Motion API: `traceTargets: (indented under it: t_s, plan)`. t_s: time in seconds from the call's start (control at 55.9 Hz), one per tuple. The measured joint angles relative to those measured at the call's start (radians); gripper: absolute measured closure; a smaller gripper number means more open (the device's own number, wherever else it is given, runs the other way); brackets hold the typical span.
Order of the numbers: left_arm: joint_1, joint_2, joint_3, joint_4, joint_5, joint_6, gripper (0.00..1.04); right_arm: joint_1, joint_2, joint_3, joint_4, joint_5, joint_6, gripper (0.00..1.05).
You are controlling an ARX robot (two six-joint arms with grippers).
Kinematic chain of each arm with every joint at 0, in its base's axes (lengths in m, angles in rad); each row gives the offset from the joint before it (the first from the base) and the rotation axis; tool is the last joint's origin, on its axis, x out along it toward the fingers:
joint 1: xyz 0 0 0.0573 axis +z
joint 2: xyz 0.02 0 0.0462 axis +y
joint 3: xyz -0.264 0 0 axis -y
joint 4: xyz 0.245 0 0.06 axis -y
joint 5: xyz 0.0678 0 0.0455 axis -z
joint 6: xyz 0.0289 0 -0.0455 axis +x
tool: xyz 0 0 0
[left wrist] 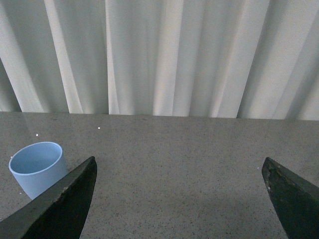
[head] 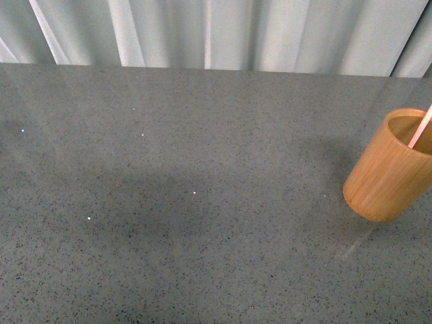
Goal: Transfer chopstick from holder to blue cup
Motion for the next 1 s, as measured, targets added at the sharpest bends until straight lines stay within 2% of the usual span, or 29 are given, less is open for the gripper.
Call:
traceTargets:
  t_s: [1.003]
  plan:
    - [0.000, 0.000, 0.000, 0.000, 0.000, 0.000, 0.07, 0.000, 0.000, 0.000, 0.000, 0.000, 0.000, 0.10]
